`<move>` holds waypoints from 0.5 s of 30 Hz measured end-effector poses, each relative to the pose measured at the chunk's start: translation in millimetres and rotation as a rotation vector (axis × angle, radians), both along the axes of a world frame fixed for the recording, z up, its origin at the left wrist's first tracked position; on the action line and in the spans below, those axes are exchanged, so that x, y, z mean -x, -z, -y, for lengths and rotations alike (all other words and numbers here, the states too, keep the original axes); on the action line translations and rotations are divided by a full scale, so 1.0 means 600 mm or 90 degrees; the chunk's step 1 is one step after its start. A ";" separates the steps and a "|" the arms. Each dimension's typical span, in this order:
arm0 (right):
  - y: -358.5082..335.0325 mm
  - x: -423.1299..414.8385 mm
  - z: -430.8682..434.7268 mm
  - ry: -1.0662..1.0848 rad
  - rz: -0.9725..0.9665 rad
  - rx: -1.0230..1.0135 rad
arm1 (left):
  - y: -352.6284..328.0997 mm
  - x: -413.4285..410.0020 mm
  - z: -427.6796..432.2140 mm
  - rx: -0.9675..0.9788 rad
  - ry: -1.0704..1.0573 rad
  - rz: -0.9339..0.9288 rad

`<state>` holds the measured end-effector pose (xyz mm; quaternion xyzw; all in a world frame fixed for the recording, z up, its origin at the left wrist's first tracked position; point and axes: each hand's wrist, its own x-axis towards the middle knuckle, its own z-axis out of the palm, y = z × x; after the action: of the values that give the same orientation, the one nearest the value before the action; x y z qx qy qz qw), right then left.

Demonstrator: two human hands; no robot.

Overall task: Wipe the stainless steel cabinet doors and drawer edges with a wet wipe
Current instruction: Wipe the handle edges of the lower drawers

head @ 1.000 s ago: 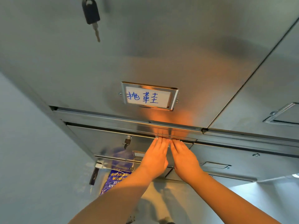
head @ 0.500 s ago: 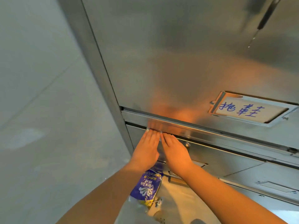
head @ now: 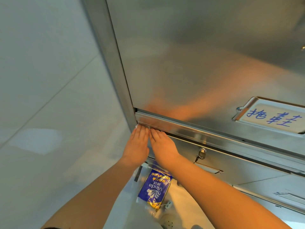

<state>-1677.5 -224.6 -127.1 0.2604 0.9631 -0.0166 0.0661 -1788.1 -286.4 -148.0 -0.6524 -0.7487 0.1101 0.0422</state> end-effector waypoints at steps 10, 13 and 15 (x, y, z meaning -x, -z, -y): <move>0.007 -0.134 -0.018 0.028 -0.041 0.006 | -0.001 -0.120 -0.023 -0.020 0.029 0.057; 0.011 -0.211 -0.027 0.050 -0.058 0.021 | 0.002 -0.189 -0.037 -0.026 0.055 0.070; 0.013 -0.272 -0.034 0.062 -0.046 0.030 | 0.004 -0.244 -0.048 -0.020 0.084 0.088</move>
<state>-1514.0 -204.5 -134.6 0.3046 0.9504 -0.0518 0.0362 -1641.9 -257.4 -150.7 -0.7053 -0.7071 0.0502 0.0081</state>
